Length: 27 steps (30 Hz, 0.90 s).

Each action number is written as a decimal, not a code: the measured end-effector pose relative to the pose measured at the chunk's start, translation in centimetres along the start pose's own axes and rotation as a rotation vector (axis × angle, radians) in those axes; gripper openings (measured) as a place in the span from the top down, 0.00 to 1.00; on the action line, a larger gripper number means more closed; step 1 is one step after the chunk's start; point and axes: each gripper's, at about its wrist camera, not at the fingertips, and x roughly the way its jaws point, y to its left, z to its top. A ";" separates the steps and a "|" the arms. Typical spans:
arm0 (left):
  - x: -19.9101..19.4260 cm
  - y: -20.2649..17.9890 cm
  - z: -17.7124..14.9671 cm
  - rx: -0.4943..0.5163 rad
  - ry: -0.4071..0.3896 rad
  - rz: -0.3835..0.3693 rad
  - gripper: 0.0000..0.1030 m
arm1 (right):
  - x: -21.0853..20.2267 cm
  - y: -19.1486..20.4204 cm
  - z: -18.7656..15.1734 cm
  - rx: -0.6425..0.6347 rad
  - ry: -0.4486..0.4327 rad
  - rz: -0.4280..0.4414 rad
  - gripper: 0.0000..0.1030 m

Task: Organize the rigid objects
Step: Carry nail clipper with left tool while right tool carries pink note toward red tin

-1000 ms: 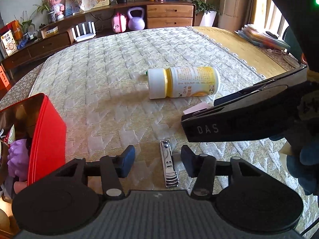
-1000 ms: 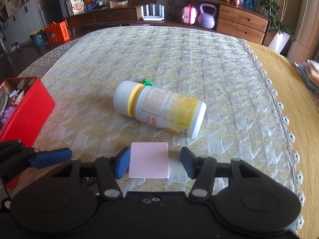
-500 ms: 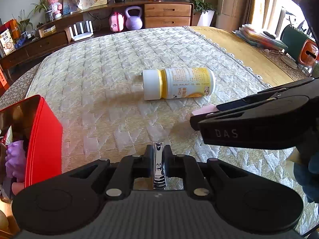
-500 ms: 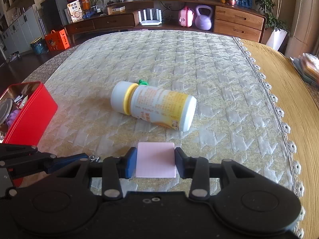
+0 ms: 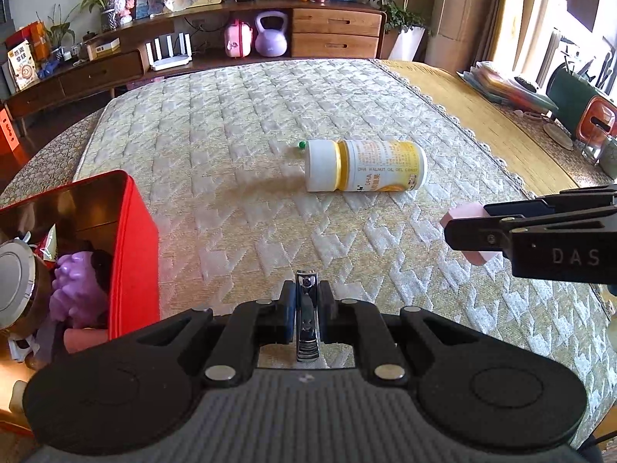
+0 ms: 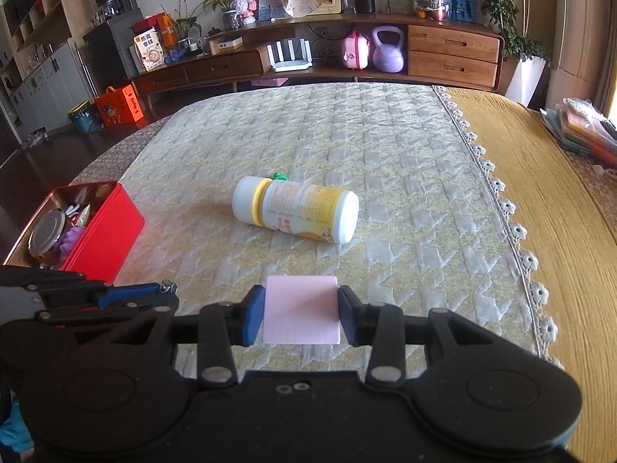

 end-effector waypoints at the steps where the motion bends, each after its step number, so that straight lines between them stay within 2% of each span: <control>1: -0.4 0.2 0.0 -0.003 -0.001 0.001 0.89 | -0.4 0.2 0.0 -0.005 -0.004 0.004 0.61; 18: -7.1 3.4 0.3 -0.063 -0.086 -0.005 0.90 | -5.4 5.6 0.7 -0.088 -0.074 0.032 0.61; 27: -10.5 6.5 -0.2 -0.086 -0.118 0.014 0.90 | -6.4 9.4 1.5 -0.144 -0.097 0.053 0.61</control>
